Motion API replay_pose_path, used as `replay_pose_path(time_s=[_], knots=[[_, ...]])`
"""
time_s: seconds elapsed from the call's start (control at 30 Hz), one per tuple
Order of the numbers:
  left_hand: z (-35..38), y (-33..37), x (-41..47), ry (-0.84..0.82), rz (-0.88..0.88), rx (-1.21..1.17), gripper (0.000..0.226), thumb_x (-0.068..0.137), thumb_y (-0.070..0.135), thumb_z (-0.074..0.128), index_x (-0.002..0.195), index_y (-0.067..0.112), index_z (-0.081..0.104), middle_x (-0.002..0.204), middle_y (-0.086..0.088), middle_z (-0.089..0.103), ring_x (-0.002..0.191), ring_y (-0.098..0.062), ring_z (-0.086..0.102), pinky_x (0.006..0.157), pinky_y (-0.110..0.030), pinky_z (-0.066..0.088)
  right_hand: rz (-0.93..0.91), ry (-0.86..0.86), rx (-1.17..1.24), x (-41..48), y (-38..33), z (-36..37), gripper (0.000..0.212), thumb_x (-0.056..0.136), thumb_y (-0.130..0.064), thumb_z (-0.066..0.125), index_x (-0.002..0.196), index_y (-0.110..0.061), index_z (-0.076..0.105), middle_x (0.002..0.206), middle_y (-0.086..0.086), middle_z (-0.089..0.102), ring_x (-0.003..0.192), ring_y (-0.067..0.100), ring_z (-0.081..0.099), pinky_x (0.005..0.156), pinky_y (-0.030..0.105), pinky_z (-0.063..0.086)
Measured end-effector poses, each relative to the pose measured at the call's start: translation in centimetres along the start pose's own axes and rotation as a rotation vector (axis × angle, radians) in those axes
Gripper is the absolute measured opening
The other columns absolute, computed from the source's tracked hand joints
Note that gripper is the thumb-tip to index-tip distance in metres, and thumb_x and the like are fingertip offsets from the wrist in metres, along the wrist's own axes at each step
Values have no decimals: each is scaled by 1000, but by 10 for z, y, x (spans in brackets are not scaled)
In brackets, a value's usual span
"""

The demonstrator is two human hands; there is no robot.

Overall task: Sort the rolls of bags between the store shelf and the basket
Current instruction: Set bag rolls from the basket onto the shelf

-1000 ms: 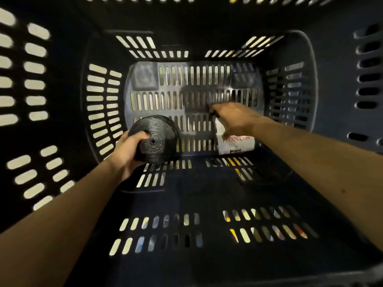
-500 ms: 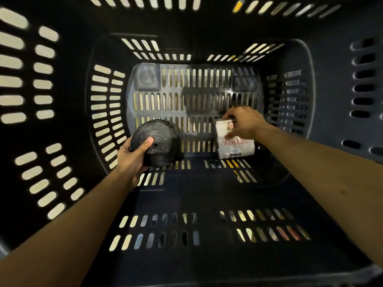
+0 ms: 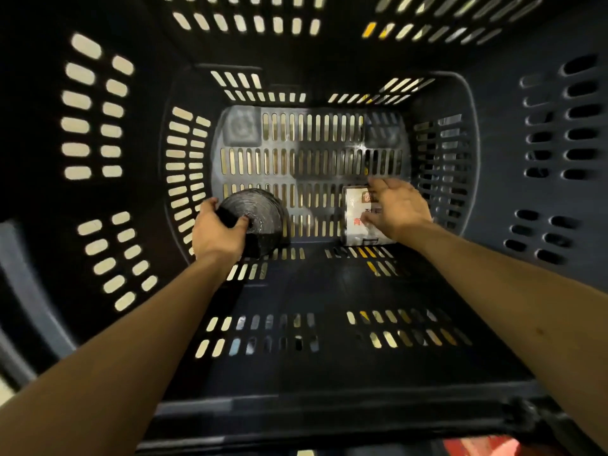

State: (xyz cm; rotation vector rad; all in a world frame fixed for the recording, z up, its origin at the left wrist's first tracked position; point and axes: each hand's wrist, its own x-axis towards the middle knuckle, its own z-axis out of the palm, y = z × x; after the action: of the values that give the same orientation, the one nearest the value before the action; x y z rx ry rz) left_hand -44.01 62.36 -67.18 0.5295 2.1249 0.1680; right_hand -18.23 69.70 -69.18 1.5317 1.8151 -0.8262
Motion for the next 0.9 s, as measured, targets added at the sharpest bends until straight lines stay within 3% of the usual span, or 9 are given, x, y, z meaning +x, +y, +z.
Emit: replay_pose_path(time_s=[0.13,0.27,0.43,0.57,0.7,0.9], knots=[[-29,24,-32,-47,239,287,52,88,22,64,135,15,43,130,-8,54,119,-25,51,98,-33,40,23,38,86,-34,-13,-35,60,94,-34,53,145,-16,28,144,12,39,132,30,38,109,40,32],[-73,63,-73,-94,446,576,57,90,37,57,141,20,36,135,-7,50,122,-26,48,102,-40,40,-13,86,161,-84,-36,-85,57,96,-32,48,146,-14,28,143,13,40,129,31,40,105,39,34],[-143,134,-152,-78,633,771,58,92,45,51,141,20,35,137,-7,48,123,-26,47,101,-40,41,-92,173,228,-169,-63,-162,57,95,-32,50,144,-12,30,143,11,42,128,29,42,102,35,36],[-202,184,-224,-37,760,829,57,92,46,48,142,20,36,139,-6,47,125,-26,46,102,-37,38,-107,291,396,-249,-75,-228,50,94,-30,53,138,-11,40,134,13,51,119,31,49,86,34,40],[-248,218,-294,13,851,883,59,94,47,44,145,21,32,144,-5,43,128,-25,44,104,-34,35,-143,357,444,-322,-77,-283,55,96,-34,49,145,-17,30,144,5,41,128,25,43,104,36,35],[-293,246,-381,22,1009,830,60,94,46,45,146,21,30,145,-6,42,128,-25,43,101,-34,38,-76,537,497,-425,-74,-329,53,95,-35,50,143,-17,35,138,6,48,122,26,49,98,38,43]])
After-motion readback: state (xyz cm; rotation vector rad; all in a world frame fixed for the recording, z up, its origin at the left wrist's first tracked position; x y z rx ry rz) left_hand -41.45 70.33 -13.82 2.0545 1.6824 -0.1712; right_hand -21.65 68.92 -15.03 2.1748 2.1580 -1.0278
